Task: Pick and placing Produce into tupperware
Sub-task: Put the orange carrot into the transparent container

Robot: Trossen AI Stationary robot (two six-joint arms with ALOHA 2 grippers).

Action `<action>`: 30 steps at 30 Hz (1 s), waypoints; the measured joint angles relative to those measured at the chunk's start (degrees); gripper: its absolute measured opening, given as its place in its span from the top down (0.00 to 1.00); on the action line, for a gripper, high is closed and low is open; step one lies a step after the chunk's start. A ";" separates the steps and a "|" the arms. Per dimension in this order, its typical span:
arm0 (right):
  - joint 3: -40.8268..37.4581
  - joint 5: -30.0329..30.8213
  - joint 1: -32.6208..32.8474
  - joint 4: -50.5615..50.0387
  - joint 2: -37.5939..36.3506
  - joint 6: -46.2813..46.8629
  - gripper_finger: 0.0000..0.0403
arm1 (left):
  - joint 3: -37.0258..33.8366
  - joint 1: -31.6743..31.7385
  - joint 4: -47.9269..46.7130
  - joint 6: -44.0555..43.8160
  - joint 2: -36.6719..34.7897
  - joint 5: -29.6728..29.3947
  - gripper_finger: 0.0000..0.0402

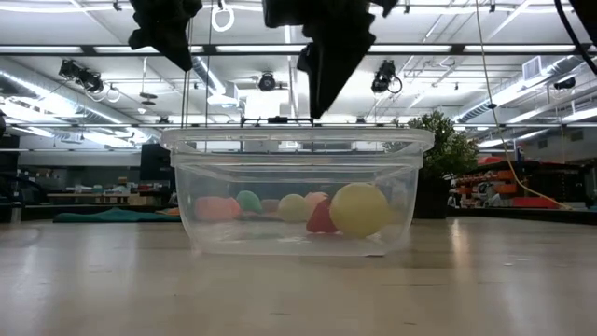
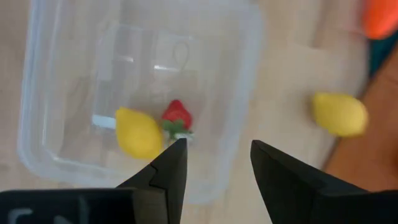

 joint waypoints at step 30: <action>-36.22 8.73 -2.71 13.19 -31.04 37.95 0.64 | -17.20 0.70 26.88 13.24 2.01 4.72 0.86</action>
